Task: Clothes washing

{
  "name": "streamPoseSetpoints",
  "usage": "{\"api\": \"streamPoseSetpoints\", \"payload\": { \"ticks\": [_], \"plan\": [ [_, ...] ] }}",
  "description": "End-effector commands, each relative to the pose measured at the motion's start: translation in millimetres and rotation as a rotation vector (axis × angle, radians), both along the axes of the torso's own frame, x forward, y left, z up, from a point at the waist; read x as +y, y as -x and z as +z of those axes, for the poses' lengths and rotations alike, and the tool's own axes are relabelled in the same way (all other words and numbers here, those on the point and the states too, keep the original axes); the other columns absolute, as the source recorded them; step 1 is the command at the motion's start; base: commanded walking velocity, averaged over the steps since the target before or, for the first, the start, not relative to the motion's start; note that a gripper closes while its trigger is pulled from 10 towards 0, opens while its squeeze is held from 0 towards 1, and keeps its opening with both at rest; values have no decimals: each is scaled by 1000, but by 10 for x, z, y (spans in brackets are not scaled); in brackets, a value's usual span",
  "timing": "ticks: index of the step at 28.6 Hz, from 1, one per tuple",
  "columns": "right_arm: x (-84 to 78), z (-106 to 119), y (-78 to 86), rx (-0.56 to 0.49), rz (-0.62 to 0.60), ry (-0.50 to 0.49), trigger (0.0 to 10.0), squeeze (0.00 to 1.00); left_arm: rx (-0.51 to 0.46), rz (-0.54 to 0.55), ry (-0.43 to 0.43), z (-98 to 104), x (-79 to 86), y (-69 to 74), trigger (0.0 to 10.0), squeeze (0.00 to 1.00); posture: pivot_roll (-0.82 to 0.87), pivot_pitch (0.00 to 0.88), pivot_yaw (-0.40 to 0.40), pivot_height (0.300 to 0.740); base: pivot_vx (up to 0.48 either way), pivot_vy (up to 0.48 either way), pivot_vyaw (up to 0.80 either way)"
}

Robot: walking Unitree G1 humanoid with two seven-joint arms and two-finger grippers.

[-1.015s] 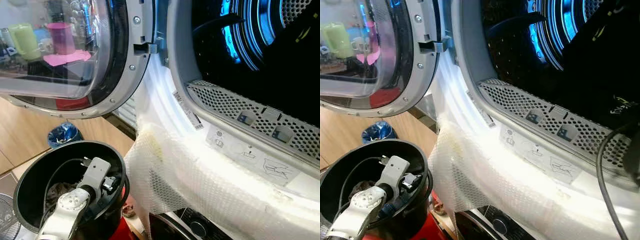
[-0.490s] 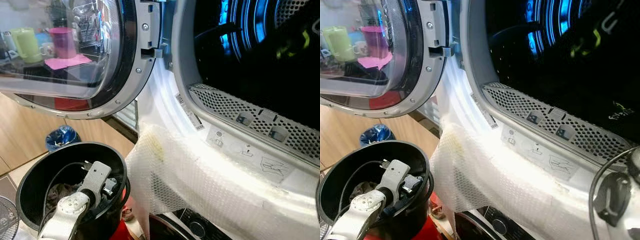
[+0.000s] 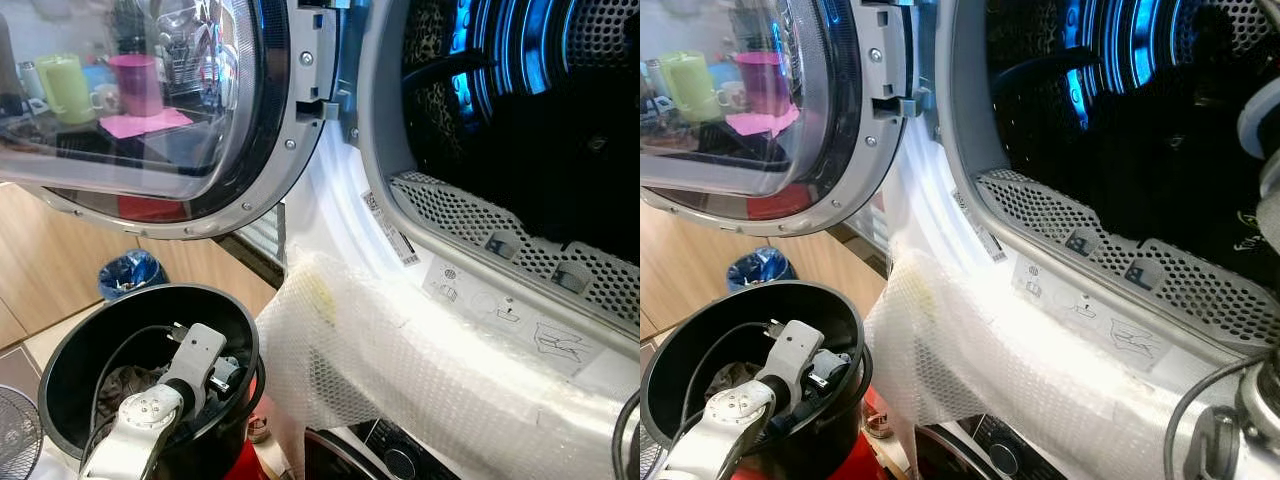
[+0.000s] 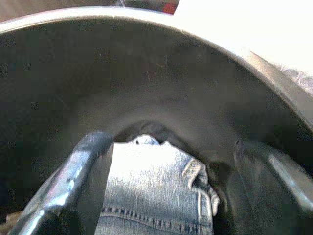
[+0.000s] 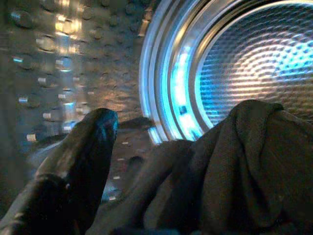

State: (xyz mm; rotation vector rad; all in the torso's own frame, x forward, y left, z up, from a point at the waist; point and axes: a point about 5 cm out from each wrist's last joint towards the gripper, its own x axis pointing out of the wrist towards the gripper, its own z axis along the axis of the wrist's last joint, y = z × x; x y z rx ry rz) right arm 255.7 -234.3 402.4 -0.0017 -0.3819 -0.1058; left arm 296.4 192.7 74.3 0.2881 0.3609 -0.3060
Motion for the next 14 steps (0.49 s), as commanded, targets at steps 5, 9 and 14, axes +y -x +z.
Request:
{"api": "streamPoseSetpoints", "payload": {
  "ticks": [5, 9, 14],
  "plan": [
    [57, -111, 222, -58, 173, 59, 10000, 0, -9, -22, -9, 27, 11, -3, 10000, 0, 129, 54, -43, 740, 0, 0, 0],
    [83, -166, 359, -73, 263, 142, 10000, 0, -13, -71, 6, 62, 4, -7, 10000, 0, 128, 54, -43, 740, 0, 0, 0],
    [273, -280, 607, -133, 521, 321, 10000, 0, -31, -122, 2, 129, 40, -9, 10000, 0, 133, 53, -44, 740, 0, 0, 0]
  ]
}}
